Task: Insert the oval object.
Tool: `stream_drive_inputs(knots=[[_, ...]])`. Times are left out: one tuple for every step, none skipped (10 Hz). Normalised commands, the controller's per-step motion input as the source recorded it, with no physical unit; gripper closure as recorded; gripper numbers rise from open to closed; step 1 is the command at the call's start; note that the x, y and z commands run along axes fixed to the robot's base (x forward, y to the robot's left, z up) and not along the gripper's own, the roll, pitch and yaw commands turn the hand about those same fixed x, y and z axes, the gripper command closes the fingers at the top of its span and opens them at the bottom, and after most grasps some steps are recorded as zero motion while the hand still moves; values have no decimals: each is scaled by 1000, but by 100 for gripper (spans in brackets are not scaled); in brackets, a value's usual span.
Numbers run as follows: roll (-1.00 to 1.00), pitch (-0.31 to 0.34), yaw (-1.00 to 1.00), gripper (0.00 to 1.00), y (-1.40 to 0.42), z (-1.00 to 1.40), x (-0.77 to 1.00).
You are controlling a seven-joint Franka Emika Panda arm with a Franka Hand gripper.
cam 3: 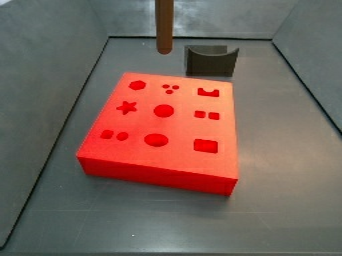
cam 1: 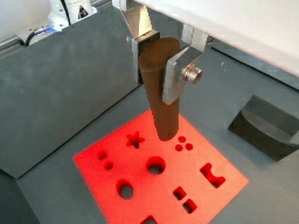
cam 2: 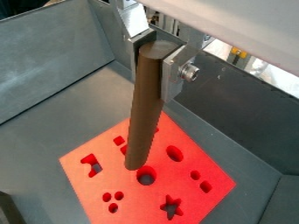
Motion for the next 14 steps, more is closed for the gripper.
stream_drive_inputs(knots=[[0, 0, 0, 100, 0, -26, 0], [-71, 0, 34, 100, 0, -231, 0], [-30, 0, 337, 100, -106, -357, 0], [84, -29, 849, 100, -197, -331, -31], [136, -43, 883, 100, -114, -271, 0], [161, -57, 926, 100, -43, -189, 0], [127, -74, 1000, 100, 0, -126, 0], [89, -87, 1000, 100, 0, -114, 0], [71, -99, 1000, 100, -3, -89, 0], [54, -117, 1000, 100, -60, -60, 0], [50, -113, 926, 100, -183, -91, 0], [0, -99, 900, 100, -220, -106, -17], [-57, -90, 957, 100, -120, -103, -17], [-89, -63, 980, 100, -66, -89, 0]])
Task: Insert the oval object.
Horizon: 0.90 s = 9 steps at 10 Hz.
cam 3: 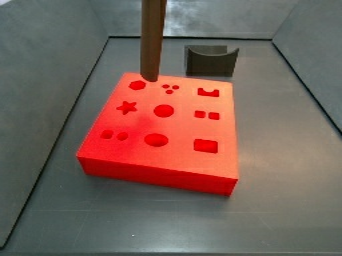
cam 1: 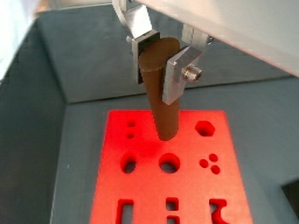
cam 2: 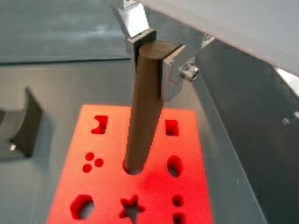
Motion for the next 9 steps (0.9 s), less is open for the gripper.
stream_drive_inputs(knots=[[-136, -19, 886, 100, -109, -114, 0], [-149, -11, 929, 100, -54, -109, 0], [-151, -11, 917, 100, -63, -111, 0], [-157, -16, 917, 100, -54, -103, 0], [-161, -23, 900, 100, -74, -86, 0], [-99, 0, 494, 100, -86, 0, -57], [-71, -16, 191, 100, -9, -43, -23], [-51, 0, 3, 100, 0, -97, 0], [-343, -29, 514, 100, -120, -363, 0]])
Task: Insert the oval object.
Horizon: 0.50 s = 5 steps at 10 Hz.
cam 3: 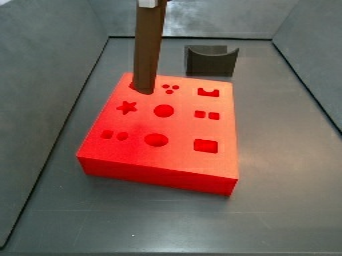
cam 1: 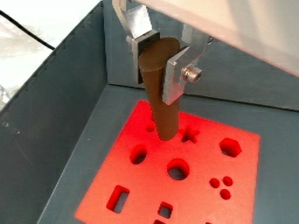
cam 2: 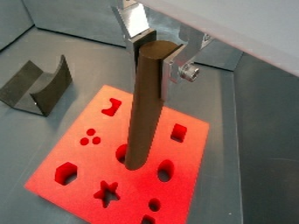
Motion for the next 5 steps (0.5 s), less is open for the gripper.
stream_drive_inputs(knots=[[-287, 0, 729, 100, -91, -326, 109], [-287, 0, 766, 100, -46, -266, 57], [-284, 0, 709, 100, -117, -103, 0], [-106, -31, 31, 100, -51, -71, 0], [-154, -66, 197, 100, -154, -237, -171]])
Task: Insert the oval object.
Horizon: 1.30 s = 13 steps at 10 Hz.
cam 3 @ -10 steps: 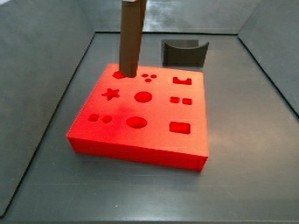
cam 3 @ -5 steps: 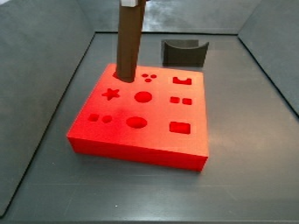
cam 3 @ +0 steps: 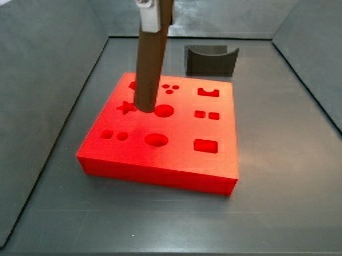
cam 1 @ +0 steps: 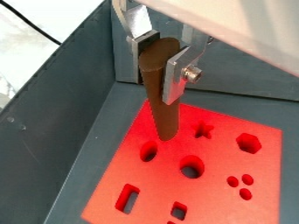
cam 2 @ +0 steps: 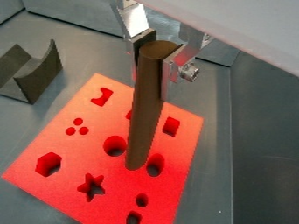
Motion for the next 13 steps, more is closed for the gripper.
stream_drive_inputs(knots=[[-393, -94, 583, 100, -129, 94, -69], [-367, -127, 631, 100, -109, 49, -34], [-386, -190, 591, 100, -134, 89, -40], [-301, -279, 617, 100, -194, 74, -83], [-100, -267, 811, 100, -206, 0, -63], [149, -353, 837, 100, -331, 74, -20], [159, -359, 846, 100, -334, 94, -23], [143, -320, 900, 100, -283, 123, -14], [131, -269, 954, 100, -217, 189, 0], [127, -260, 963, 100, -197, 191, 0], [113, -219, 991, 100, -111, 194, 0], [114, -199, 997, 100, -71, 186, 0], [129, -176, 997, 100, -29, 163, 0]])
